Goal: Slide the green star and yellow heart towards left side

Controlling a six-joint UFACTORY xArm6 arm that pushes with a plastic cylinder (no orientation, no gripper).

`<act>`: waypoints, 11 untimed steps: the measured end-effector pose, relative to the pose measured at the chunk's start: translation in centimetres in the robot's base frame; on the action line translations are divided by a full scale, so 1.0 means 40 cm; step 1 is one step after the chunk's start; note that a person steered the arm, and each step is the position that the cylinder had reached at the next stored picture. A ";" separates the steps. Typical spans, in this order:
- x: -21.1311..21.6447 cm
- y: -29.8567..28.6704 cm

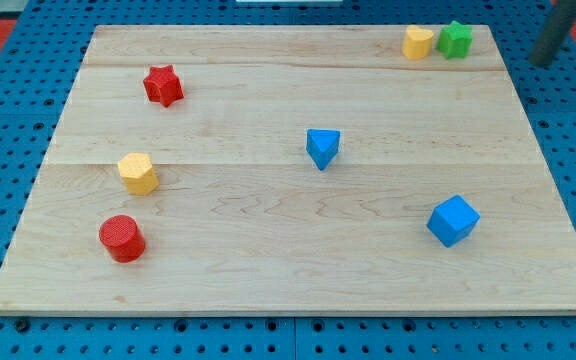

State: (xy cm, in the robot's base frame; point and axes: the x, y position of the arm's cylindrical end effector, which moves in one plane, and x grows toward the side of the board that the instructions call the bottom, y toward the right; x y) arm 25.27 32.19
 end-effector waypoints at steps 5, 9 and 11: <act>-0.085 -0.617; 0.124 -0.879; 0.130 -0.903</act>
State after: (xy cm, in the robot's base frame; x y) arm 30.45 -3.93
